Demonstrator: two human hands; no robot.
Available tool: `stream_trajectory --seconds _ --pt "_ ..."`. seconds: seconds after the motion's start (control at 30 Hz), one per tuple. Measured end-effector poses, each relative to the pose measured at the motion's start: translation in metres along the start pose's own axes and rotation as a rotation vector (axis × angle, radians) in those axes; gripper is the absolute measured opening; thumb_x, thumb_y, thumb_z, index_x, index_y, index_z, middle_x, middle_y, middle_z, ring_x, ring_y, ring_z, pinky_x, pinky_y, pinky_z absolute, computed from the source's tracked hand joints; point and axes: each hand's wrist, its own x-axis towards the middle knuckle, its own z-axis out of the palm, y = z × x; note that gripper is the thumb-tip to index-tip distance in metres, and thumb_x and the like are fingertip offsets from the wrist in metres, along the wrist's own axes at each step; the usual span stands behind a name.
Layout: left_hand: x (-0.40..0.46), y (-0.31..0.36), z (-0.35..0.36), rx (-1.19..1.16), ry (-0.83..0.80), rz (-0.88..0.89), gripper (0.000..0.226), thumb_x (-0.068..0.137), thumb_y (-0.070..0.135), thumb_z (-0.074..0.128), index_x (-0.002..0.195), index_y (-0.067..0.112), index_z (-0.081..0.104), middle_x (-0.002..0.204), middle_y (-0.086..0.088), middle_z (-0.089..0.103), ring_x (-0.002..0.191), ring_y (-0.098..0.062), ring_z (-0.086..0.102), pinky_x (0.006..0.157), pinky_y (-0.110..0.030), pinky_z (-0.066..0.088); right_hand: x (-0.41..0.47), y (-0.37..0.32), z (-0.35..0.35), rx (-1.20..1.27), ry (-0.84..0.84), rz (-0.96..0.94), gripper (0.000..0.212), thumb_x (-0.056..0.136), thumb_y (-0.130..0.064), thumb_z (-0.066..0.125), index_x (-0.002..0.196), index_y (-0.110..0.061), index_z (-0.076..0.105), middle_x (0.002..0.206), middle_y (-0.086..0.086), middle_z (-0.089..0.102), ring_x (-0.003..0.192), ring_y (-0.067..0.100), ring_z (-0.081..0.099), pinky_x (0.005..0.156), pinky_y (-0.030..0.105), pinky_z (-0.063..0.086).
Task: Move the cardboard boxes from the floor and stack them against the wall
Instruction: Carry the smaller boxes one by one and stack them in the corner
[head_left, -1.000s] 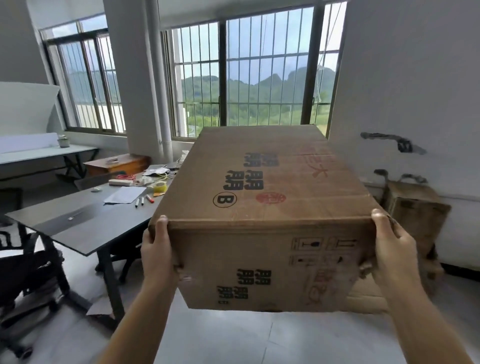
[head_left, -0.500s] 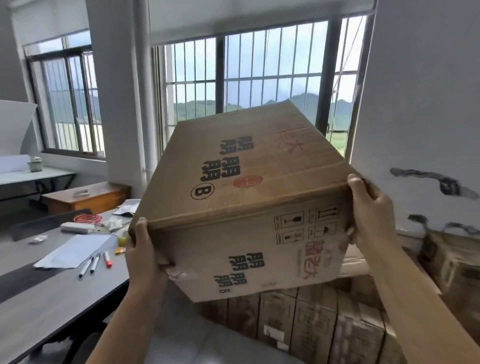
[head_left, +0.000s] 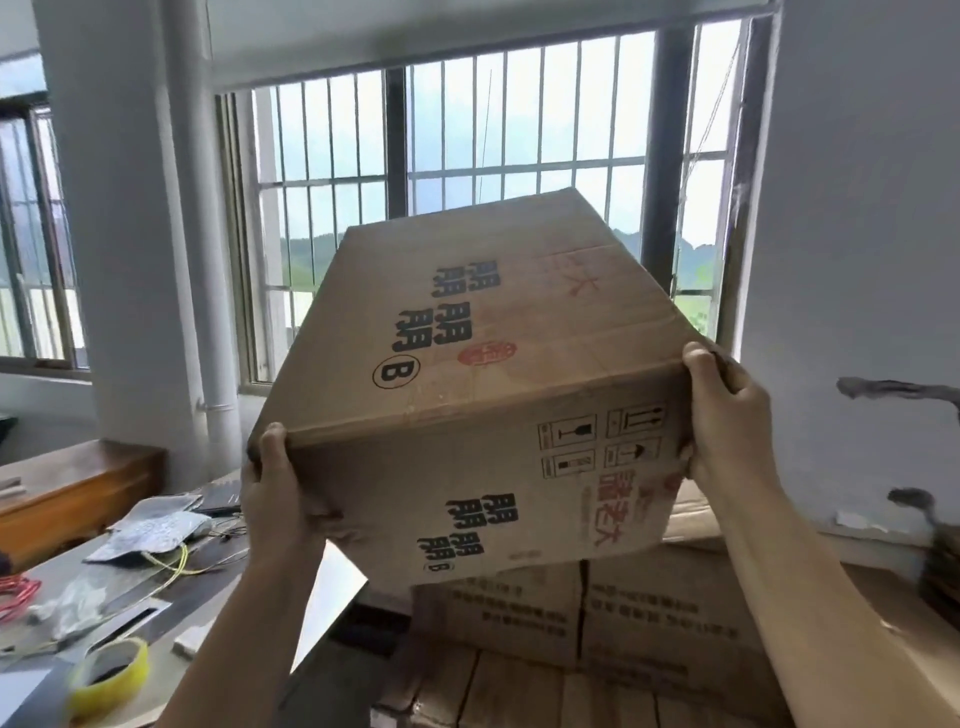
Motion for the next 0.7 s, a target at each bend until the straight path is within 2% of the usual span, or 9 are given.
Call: stream_trajectory --seconds 0.07,0.2,0.3,0.33,0.4,0.47,0.53,0.6,0.7 --pt "0.044 -0.023 0.019 0.030 0.001 -0.002 0.044 0.087 0.052 0.049 0.121 0.024 0.052 0.122 -0.005 0.058 0.106 -0.024 0.056 0.095 -0.048 0.047 0.028 0.033 0.024 -0.011 0.016 -0.008 0.027 0.090 -0.036 0.057 0.112 -0.026 0.067 0.085 -0.012 0.063 0.089 0.015 0.059 0.074 0.033 0.048" --pt "0.125 -0.069 0.059 0.005 -0.012 -0.006 0.037 0.090 0.044 0.050 0.118 0.021 0.055 0.114 -0.008 0.058 0.096 -0.022 0.055 0.083 -0.047 0.048 0.077 0.109 0.069 0.035 0.037 0.017 0.015 0.084 -0.038 0.061 0.094 -0.034 0.072 0.090 -0.011 0.069 0.099 0.018 0.064 0.090 0.040 0.050" --pt "0.180 -0.101 0.086 0.037 -0.052 -0.012 0.037 0.088 0.045 0.051 0.115 0.020 0.057 0.109 -0.006 0.061 0.088 -0.019 0.057 0.070 -0.034 0.046 0.115 0.159 0.099 0.030 0.064 0.055 0.024 0.075 -0.046 0.062 0.092 -0.033 0.073 0.093 -0.005 0.071 0.102 0.024 0.065 0.093 0.049 0.050" --pt "0.197 -0.112 0.093 0.049 -0.057 -0.034 0.041 0.086 0.048 0.052 0.114 0.020 0.057 0.107 -0.005 0.061 0.088 -0.020 0.058 0.070 -0.036 0.047 0.128 0.174 0.108 0.027 0.064 0.080 0.024 0.072 -0.048 0.062 0.088 -0.035 0.074 0.088 -0.007 0.071 0.100 0.025 0.065 0.091 0.049 0.049" --pt "0.234 -0.138 0.105 0.131 -0.051 -0.094 0.062 0.069 0.063 0.055 0.114 0.020 0.059 0.113 -0.008 0.062 0.098 -0.027 0.060 0.080 -0.047 0.050 0.147 0.204 0.123 0.014 0.056 0.108 0.020 0.069 -0.051 0.063 0.080 -0.039 0.074 0.074 -0.014 0.069 0.093 0.023 0.064 0.088 0.048 0.050" --pt "0.265 -0.160 0.116 0.179 -0.062 -0.130 0.073 0.060 0.068 0.056 0.115 0.020 0.060 0.117 -0.011 0.063 0.103 -0.030 0.060 0.080 -0.048 0.051 0.166 0.230 0.134 -0.001 0.064 0.140 0.018 0.076 -0.046 0.065 0.080 -0.031 0.074 0.069 -0.014 0.067 0.088 0.021 0.062 0.084 0.044 0.052" --pt "0.293 -0.168 0.134 0.220 -0.110 -0.118 0.073 0.066 0.069 0.056 0.116 0.017 0.059 0.114 -0.011 0.062 0.101 -0.030 0.059 0.075 -0.044 0.052 0.187 0.245 0.145 -0.011 0.082 0.170 0.016 0.088 -0.037 0.061 0.084 -0.024 0.069 0.074 -0.009 0.064 0.082 0.019 0.060 0.066 0.032 0.053" --pt "0.329 -0.173 0.156 0.258 -0.192 -0.112 0.077 0.060 0.075 0.055 0.116 0.022 0.059 0.114 -0.008 0.061 0.100 -0.032 0.059 0.073 -0.050 0.053 0.211 0.255 0.157 -0.033 0.071 0.150 0.014 0.093 -0.033 0.056 0.085 -0.025 0.063 0.082 -0.003 0.061 0.076 0.017 0.059 0.053 0.024 0.050" --pt "0.378 -0.181 0.194 0.220 -0.358 -0.142 0.075 0.060 0.070 0.060 0.121 0.025 0.057 0.121 -0.007 0.061 0.103 -0.029 0.060 0.078 -0.053 0.053 0.242 0.260 0.175 -0.077 0.058 0.141 0.004 0.095 -0.026 0.055 0.097 -0.024 0.057 0.088 -0.001 0.060 0.079 0.015 0.059 0.052 0.019 0.051"
